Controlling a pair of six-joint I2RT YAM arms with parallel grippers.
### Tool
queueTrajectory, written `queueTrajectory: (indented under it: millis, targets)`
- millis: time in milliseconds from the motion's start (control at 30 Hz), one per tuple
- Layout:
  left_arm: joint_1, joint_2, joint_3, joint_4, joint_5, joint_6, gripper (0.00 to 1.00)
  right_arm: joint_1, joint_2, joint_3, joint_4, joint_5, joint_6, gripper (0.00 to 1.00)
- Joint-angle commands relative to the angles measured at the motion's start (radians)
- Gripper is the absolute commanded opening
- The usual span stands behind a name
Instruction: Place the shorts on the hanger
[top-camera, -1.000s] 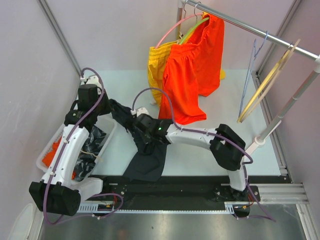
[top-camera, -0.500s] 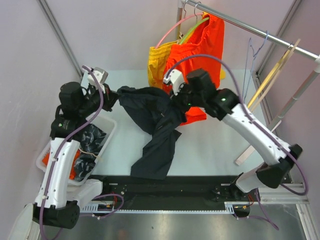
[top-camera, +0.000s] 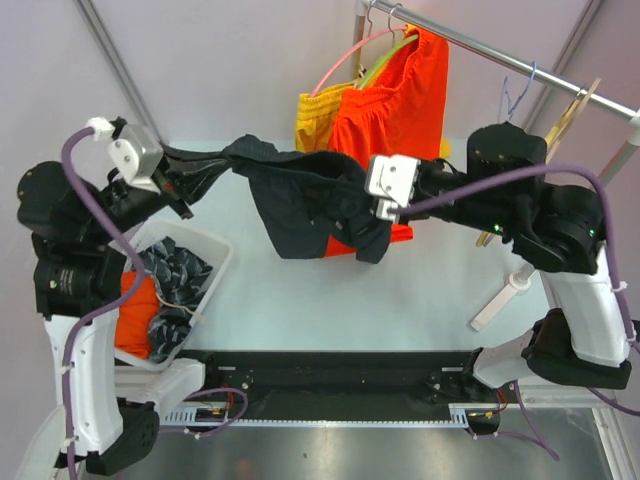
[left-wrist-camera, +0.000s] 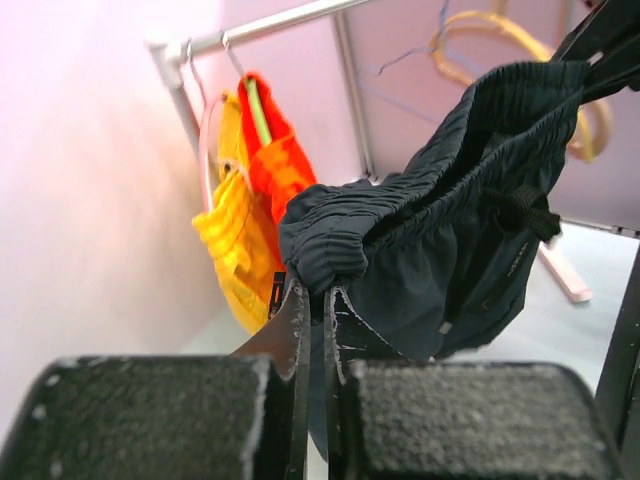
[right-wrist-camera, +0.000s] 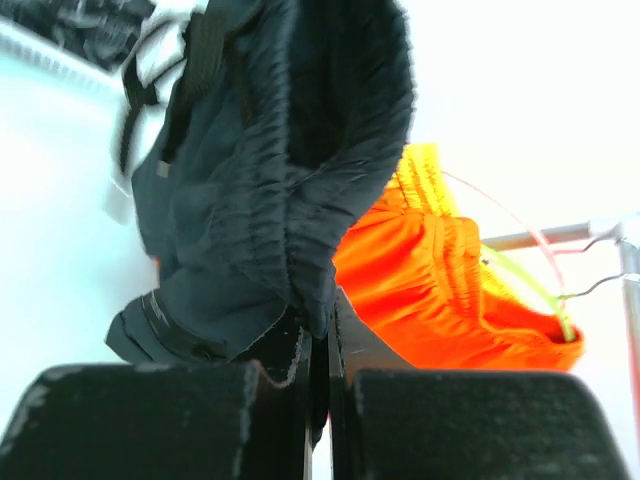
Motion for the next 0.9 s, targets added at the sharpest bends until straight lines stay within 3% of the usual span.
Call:
queueTrajectory:
  millis: [0,200,267,367,433,467,567,733,867]
  targets:
    - [0.005,-0.003,0.063,-0.058,0.077,-0.030,0.00,0.101,-0.019,0.022,-0.140,0.153,-0.126,0.00]
    - [0.005,-0.068,-0.081,-0.222,0.078,0.004,0.01,0.106,-0.105,-0.171,-0.124,0.158,-0.106,0.00]
    - [0.005,-0.094,-0.177,-0.239,-0.016,0.019,0.00,0.088,-0.117,-0.275,-0.116,0.135,-0.105,0.00]
    - [0.005,-0.135,-0.335,-0.232,-0.221,0.030,0.00,-0.038,-0.143,-0.488,-0.049,0.041,-0.121,0.00]
    - [0.005,-0.154,-0.424,-0.207,-0.268,0.045,0.00,-0.128,-0.177,-0.605,0.031,-0.044,-0.164,0.00]
    - [0.005,-0.173,-0.514,-0.198,-0.248,0.084,0.00,-0.141,-0.182,-0.721,0.112,-0.069,-0.186,0.00]
    - [0.004,-0.229,-0.700,-0.115,-0.185,0.137,0.00,-0.150,-0.121,-0.817,0.204,-0.152,-0.223,0.00]
    - [-0.002,-0.275,-0.927,-0.159,-0.141,0.440,0.01,-0.139,0.059,-0.855,0.260,-0.296,-0.223,0.00]
    - [-0.004,-0.258,-0.974,-0.379,-0.108,0.702,0.20,-0.098,0.186,-0.906,0.297,-0.321,-0.249,0.00]
